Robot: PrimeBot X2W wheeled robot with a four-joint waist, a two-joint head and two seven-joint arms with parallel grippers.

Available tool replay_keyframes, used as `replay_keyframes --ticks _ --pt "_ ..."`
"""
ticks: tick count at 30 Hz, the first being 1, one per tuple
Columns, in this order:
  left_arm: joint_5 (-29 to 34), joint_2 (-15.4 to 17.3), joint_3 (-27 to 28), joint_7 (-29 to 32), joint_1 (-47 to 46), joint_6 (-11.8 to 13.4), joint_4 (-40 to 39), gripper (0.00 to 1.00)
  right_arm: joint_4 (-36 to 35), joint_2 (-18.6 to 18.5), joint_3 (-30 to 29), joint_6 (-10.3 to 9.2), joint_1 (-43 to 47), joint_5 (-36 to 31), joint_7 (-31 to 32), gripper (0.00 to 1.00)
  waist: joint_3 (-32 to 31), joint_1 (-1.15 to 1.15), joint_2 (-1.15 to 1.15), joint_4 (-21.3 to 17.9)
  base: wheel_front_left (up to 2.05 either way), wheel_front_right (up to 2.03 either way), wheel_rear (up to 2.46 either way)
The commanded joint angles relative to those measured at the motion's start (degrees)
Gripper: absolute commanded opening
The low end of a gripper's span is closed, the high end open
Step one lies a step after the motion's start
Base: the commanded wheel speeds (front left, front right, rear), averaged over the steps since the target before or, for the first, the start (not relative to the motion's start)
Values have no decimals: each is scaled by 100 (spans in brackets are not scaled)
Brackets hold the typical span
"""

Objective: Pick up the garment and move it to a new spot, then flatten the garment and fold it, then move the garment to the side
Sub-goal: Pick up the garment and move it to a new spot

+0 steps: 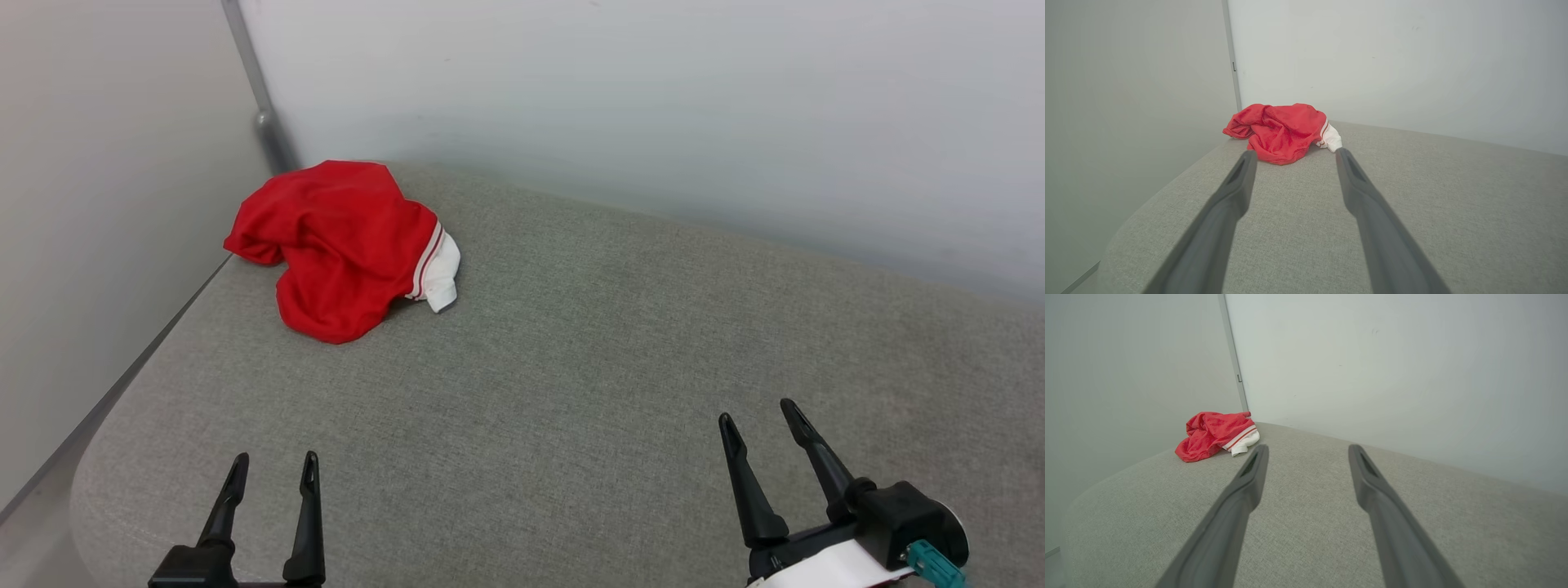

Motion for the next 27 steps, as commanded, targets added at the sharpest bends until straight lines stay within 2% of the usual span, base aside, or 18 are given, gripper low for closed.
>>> replay_keyframes --ticks 1,11,15,18,22,24,27 --pt "15 -10 14 -14 32 -19 -22 100 -15 3 11 -3 56 8 -14 100 0 0 0 14 0 0 0" --pt "-169 -9 103 -14 -81 -72 70 100 -95 3 -27 -2 31 -94 -14 100 168 0 0 -7 0 0 0" --pt "-275 -9 168 -14 -315 -104 113 100 -175 2 -31 -2 -137 -255 -13 100 477 0 0 -106 0 0 0" --pt "-356 151 144 -14 -661 -129 200 100 -291 2 -92 -3 -281 -424 -14 100 798 0 0 -226 0 0 0" --pt "-696 708 -112 -15 -1362 -138 541 100 -508 2 -166 -3 -491 -656 -13 100 1346 0 0 -440 0 0 0" --pt "-898 1209 -344 38 -1874 -136 861 100 -624 2 -206 -2 -571 -805 -13 100 1616 0 0 -530 0 0 0" --pt "-1396 1814 -576 504 -2711 -131 1261 100 -760 2 -214 -2 -706 -1015 -13 100 1991 0 0 -694 0 0 0"
